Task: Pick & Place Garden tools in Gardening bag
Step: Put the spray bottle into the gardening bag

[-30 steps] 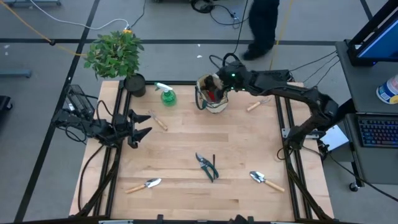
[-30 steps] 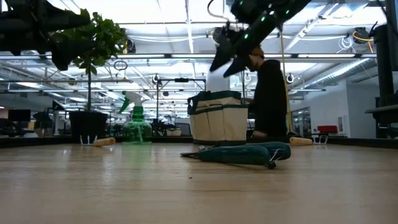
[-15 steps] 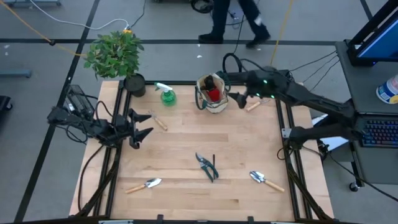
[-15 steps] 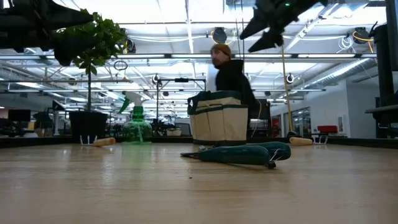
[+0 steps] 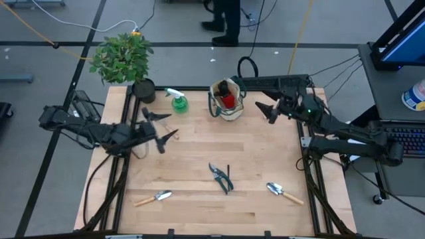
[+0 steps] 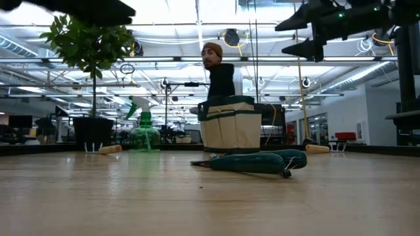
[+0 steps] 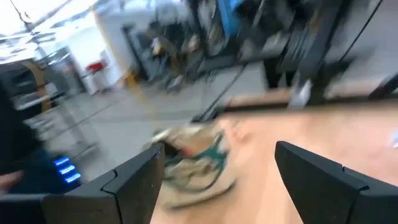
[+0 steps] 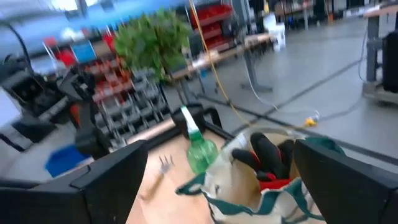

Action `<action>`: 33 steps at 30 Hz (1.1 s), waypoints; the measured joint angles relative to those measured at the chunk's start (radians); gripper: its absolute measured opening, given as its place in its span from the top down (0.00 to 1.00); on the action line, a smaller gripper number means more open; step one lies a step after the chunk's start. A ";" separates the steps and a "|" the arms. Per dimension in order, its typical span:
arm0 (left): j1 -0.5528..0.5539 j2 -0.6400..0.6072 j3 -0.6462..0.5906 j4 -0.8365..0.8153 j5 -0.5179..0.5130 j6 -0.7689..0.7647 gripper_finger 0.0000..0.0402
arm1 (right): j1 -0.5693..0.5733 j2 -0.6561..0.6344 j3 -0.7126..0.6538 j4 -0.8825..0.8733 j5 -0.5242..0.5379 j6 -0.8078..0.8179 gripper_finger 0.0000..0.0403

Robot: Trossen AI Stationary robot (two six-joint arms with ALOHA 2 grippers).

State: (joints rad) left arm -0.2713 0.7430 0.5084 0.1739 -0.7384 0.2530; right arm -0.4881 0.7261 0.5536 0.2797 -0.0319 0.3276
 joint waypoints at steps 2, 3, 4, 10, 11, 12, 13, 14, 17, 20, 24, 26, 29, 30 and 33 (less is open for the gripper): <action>0.026 0.084 0.107 -0.124 -0.031 0.005 0.23 | 0.000 -0.024 -0.044 0.069 0.000 0.022 0.02; 0.042 0.122 0.160 -0.185 -0.041 0.004 0.23 | 0.000 -0.032 -0.061 0.096 0.000 0.030 0.02; 0.059 0.156 0.210 -0.248 -0.047 0.003 0.23 | 0.000 -0.040 -0.075 0.117 0.000 0.037 0.02; 0.164 0.329 0.462 -0.499 -0.048 0.024 0.23 | 0.000 -0.074 -0.124 0.175 -0.004 0.056 0.02; 0.183 0.351 0.496 -0.525 -0.048 0.038 0.23 | 0.000 -0.077 -0.128 0.175 -0.004 0.056 0.02; 0.203 0.371 0.527 -0.551 -0.048 0.055 0.23 | 0.000 -0.080 -0.131 0.175 -0.004 0.056 0.02; 0.221 0.392 0.558 -0.571 -0.046 0.074 0.23 | 0.000 -0.082 -0.134 0.175 -0.004 0.055 0.02; 0.240 0.415 0.591 -0.594 -0.033 0.093 0.23 | 0.000 -0.084 -0.138 0.174 -0.004 0.055 0.02; 0.304 0.478 0.681 -0.680 0.031 0.151 0.23 | 0.000 -0.085 -0.151 0.173 -0.005 0.054 0.02; 0.373 0.539 0.762 -0.761 0.063 0.191 0.23 | 0.000 -0.088 -0.173 0.173 -0.027 0.054 0.02; 0.460 0.622 0.849 -0.819 0.065 0.261 0.23 | 0.000 -0.092 -0.208 0.172 -0.070 0.054 0.02; 0.496 0.663 0.888 -0.831 0.071 0.301 0.23 | 0.000 -0.093 -0.222 0.173 -0.079 0.062 0.02; 0.551 0.723 0.931 -0.840 0.112 0.353 0.23 | 0.000 -0.096 -0.242 0.174 -0.077 0.108 0.02; 0.570 0.741 0.943 -0.844 0.124 0.356 0.23 | 0.000 -0.097 -0.250 0.173 -0.077 0.120 0.02; 0.621 0.786 0.963 -0.863 0.137 0.344 0.23 | 0.000 -0.100 -0.270 0.174 -0.078 0.149 0.02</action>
State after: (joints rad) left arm 0.3495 1.5285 1.4718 -0.6890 -0.6018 0.5967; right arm -0.4885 0.6262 0.2835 0.4532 -0.1097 0.4763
